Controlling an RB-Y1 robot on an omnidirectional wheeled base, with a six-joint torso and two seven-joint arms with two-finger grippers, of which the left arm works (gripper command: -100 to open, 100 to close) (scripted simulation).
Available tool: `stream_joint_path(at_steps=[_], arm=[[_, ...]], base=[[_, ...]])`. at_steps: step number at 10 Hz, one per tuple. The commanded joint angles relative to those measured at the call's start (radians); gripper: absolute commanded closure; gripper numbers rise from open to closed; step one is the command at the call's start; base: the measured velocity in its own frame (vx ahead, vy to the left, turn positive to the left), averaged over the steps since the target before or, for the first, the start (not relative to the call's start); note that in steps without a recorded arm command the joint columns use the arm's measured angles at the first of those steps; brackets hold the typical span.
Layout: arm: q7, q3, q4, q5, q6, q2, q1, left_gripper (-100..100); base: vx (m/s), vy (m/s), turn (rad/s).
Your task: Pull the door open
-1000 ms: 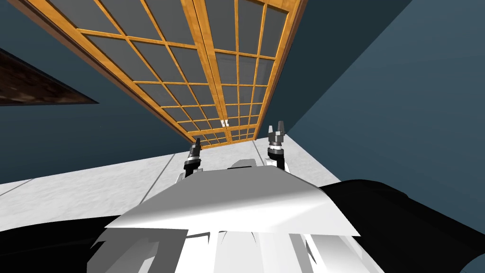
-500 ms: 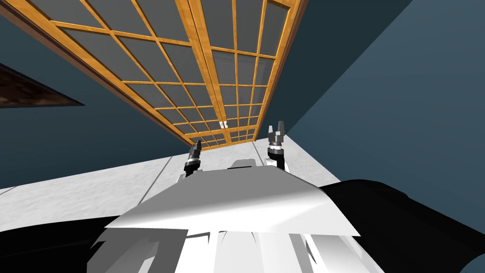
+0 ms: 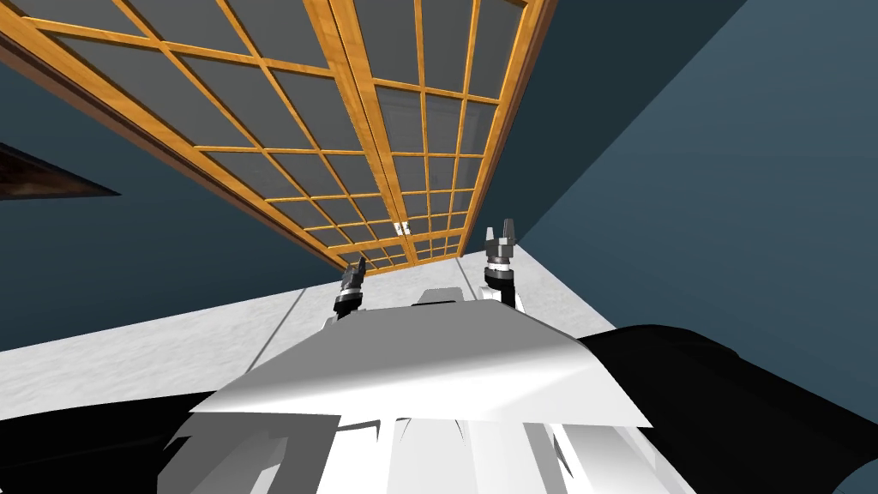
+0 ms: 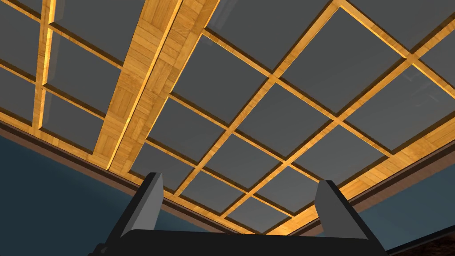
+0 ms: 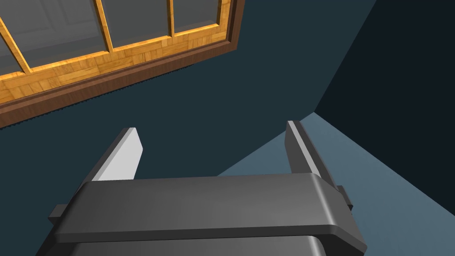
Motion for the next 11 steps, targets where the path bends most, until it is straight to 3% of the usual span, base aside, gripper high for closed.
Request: stream_joint_path(at_steps=[1, 11], arm=[[-0.037, 0.012, 0.034, -0.008, -0.012, -0.001, -0.010, -100], [-0.239, 0.081, 0.226, -0.055, -0.083, -0.016, -0.062, -100]], base=[[0.099, -0.006, -0.031], [0.101, -0.005, -0.031]])
